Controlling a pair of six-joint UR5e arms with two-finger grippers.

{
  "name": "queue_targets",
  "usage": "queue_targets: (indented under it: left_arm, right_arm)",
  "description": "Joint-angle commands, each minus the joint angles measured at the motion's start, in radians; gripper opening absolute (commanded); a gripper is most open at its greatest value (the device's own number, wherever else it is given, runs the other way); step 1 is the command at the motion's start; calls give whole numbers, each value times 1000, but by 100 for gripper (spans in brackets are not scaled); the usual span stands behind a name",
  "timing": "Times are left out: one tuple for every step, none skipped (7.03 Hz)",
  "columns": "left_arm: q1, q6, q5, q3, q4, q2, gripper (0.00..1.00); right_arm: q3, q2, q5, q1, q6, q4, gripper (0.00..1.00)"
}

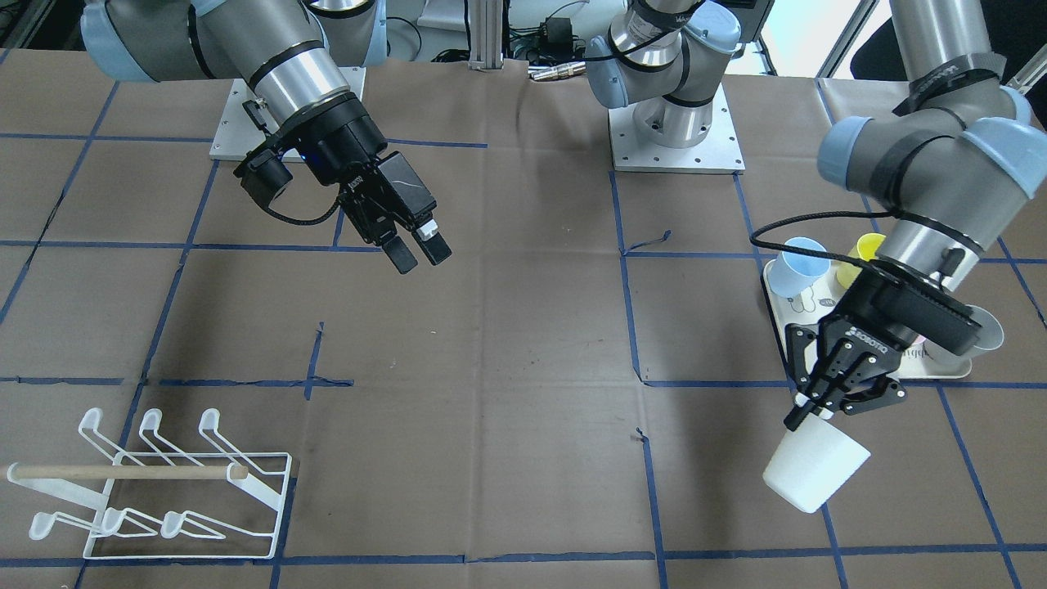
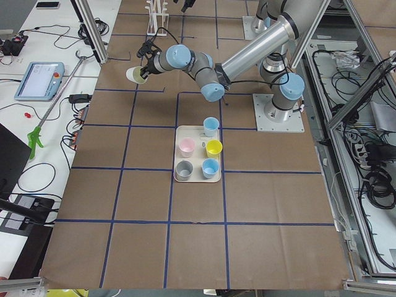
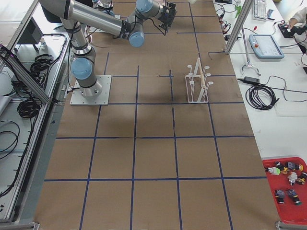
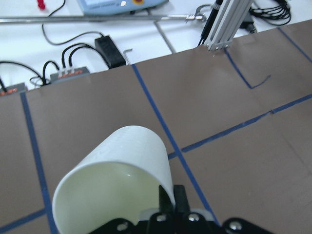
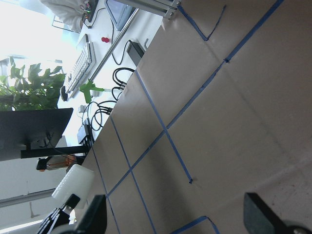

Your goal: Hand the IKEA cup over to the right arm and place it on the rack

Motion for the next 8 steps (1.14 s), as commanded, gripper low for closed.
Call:
queue_targets:
  left_arm:
    - [-55,-8,-190,-142,413,-91,0]
    - [-115,-45,-254,-144,529,-159,0]
    - [-166,-234,-291,-144,697,-202,0]
    - [-198,-456,-284,-149,890,-224,0]
    - [-229,-526,-279,-158,930,-216,0]
    - [-260,-603,-258,-173,936,-199,0]
    - [-298,-617,-194,-215,953,-179,0]
    - [-327,-617,-155,-241,953,-152,0]
  right_arm:
    - [71,-4,-2,21,114,-139,100]
    - [113,-4,-13,60,180,-203,100]
    - [122,3,-20,82,293,-293,100]
    - [122,5,-20,88,370,-295,100]
    - [121,16,-22,90,372,-295,100]
    - [122,19,-22,90,374,-295,100]
    - [122,20,-19,93,366,-291,100]
    - [121,39,-20,93,374,-288,100]
